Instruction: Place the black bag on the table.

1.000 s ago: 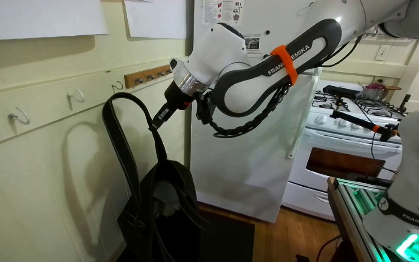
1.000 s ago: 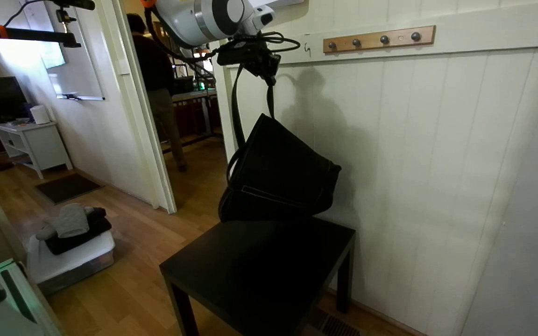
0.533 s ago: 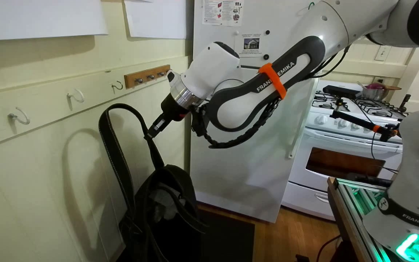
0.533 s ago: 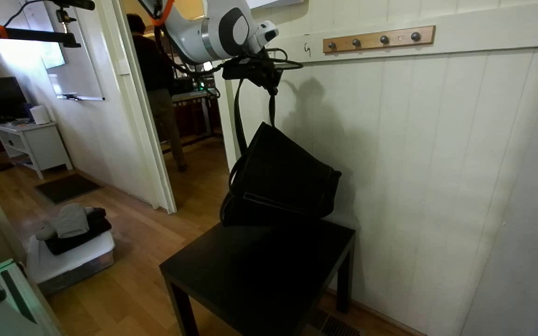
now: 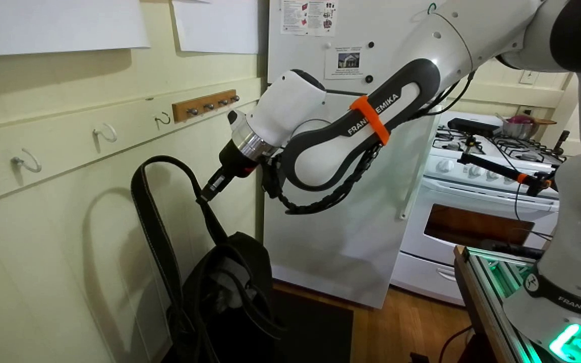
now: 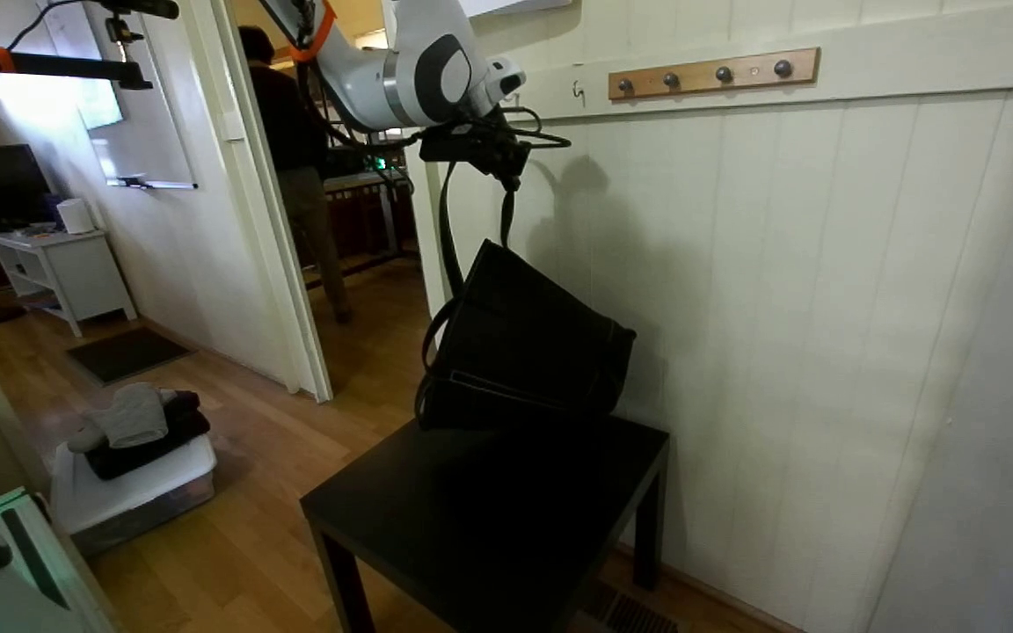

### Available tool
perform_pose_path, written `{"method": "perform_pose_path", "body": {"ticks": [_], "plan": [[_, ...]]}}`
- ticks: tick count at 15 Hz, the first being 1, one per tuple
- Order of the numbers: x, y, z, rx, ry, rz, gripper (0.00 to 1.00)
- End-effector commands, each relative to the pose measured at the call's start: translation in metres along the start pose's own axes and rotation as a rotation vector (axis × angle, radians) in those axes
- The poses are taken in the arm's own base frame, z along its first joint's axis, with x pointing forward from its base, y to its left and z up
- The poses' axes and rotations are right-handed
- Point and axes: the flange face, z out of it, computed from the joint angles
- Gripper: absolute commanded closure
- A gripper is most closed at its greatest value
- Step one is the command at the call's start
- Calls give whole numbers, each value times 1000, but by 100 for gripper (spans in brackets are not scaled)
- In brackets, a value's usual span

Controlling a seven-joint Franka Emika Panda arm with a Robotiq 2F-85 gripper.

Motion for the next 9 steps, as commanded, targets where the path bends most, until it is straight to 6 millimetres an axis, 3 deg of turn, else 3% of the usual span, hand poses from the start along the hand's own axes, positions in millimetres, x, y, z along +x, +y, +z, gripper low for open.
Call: {"method": "perform_pose_path", "body": {"ticks": [1,3,9], "plan": [[3,4,3,14,-5,-7,96],[3,6,2,12,-15,-16,59],[8,15,-4,1,-19,-31,14]]}}
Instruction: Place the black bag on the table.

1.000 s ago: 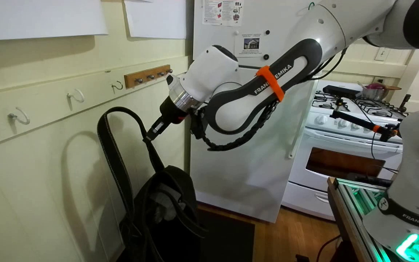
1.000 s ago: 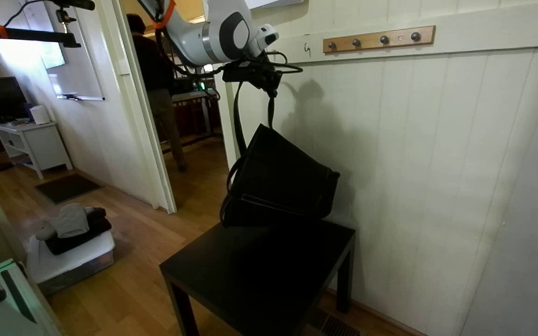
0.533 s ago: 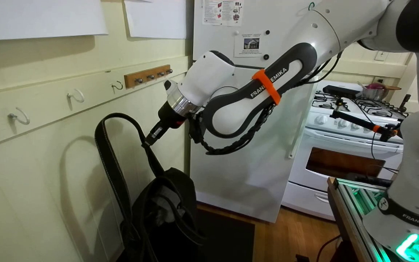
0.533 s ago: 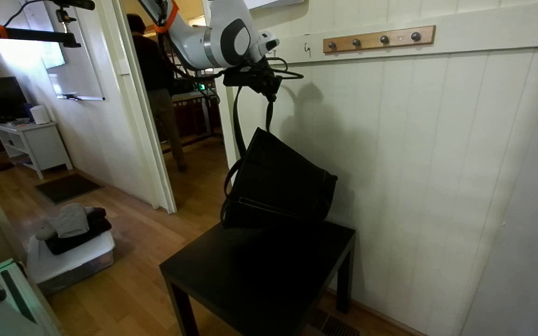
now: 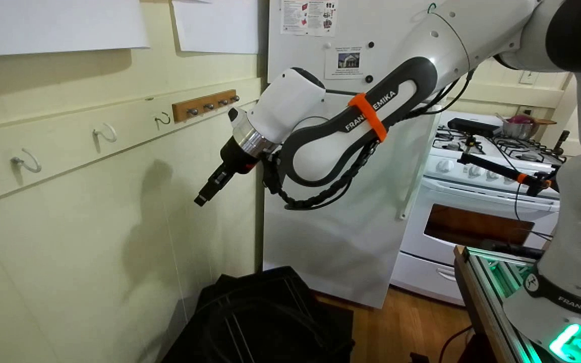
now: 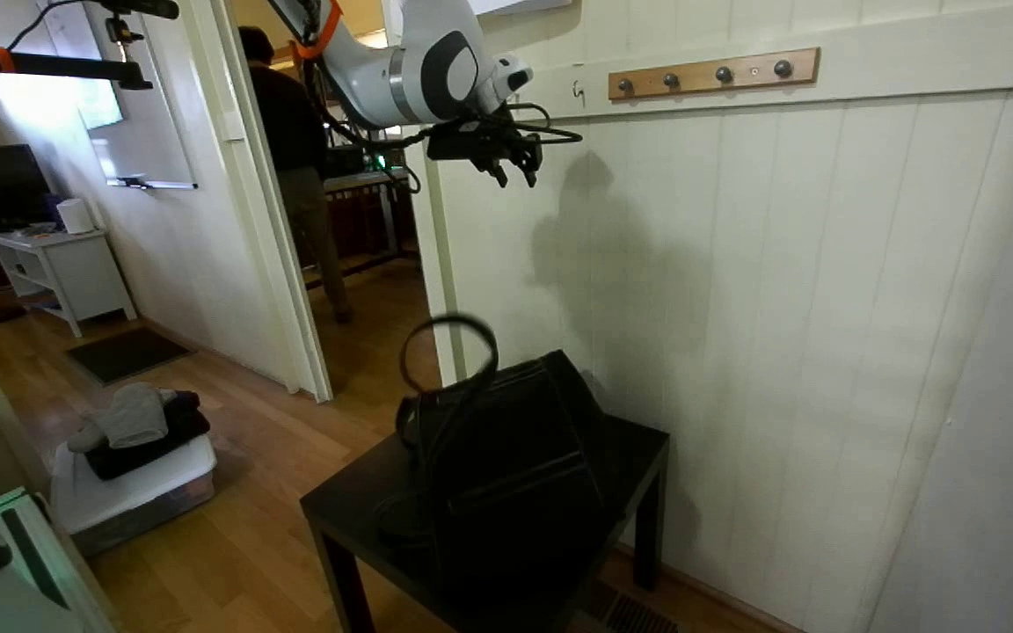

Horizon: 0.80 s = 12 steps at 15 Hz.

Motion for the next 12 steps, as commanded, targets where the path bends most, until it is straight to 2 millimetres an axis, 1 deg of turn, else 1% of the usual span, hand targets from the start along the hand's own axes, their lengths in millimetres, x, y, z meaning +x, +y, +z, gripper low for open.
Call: {"method": "perform_pose_path", "body": {"ticks": [1,2,3,8,10,12], "plan": [[6,4,-4,4,-20,-7,7],[7,5,-4,4,-20,-5,1],[8,5,-5,5,-19,-4,0],[12,-5,-13,62,-58,13,0],[12,-12,-21,98,-105,22,0],[11,-17,-32,114,-154,21,0]]}}
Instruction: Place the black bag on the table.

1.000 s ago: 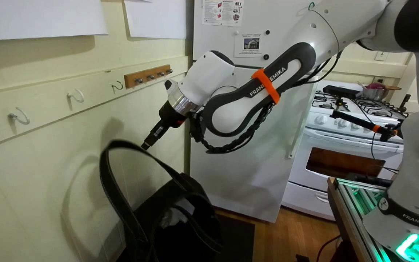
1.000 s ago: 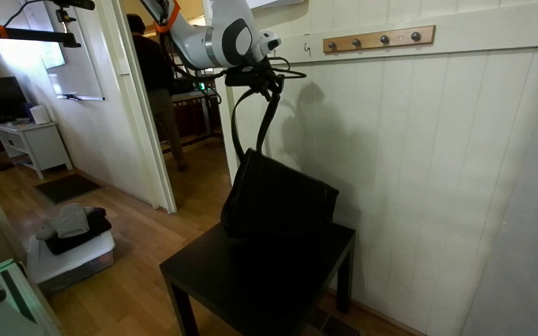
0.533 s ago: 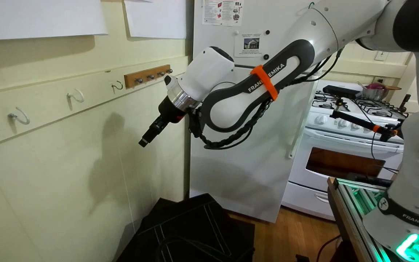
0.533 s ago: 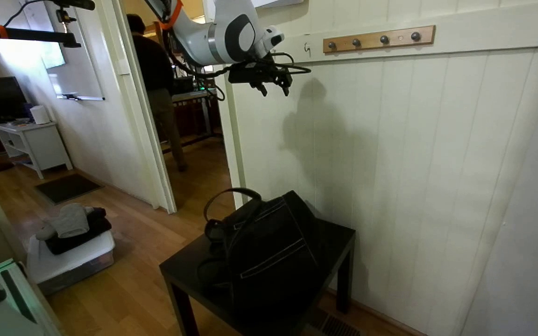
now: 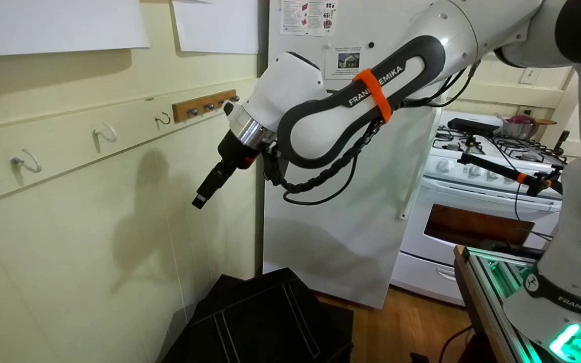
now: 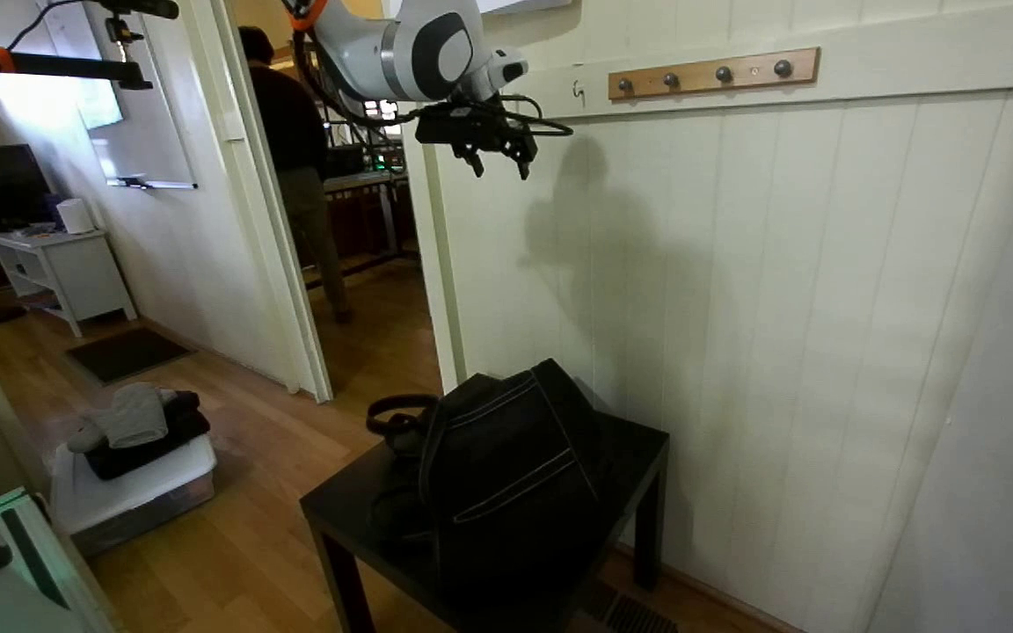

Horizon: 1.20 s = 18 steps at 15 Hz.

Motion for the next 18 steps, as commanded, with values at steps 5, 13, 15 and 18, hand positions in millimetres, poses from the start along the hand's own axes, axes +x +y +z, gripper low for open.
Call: {"method": "perform_pose_path", "body": {"ticks": [5,13,15,18], "plan": [[-16,-17,-34,42,-163,18,0],[-58,-29,-57,28,-238,57,0],[-70,-29,-65,14,-251,78,0],[-86,-30,-77,1,-260,116,0]]}}
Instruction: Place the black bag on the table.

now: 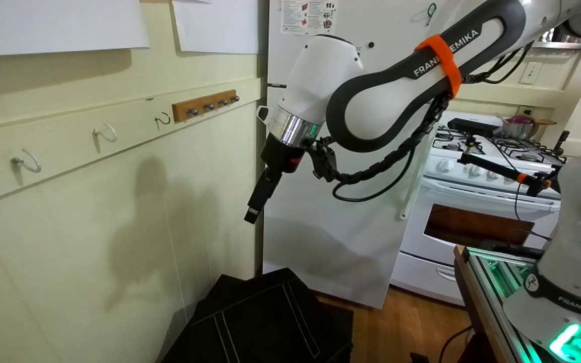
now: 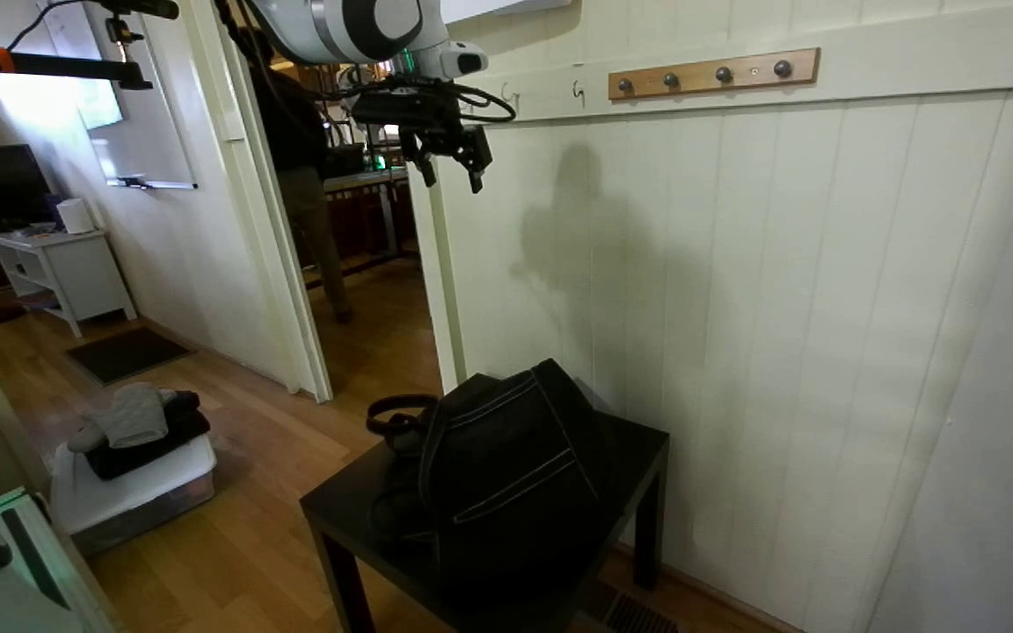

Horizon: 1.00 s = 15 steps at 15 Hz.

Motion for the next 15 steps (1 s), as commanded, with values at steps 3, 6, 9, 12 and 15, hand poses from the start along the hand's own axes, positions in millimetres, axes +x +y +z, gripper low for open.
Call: {"method": "perform_pose_path", "body": {"ticks": [3,6,9,12,15], "plan": [[-42,-3,-19,-6,-39,80,0],[-53,-5,-17,-1,-56,95,0],[-62,-7,-14,6,-69,103,0],[-70,-7,-13,-5,-81,112,0],[-61,-5,-8,-6,-66,91,0]]}}
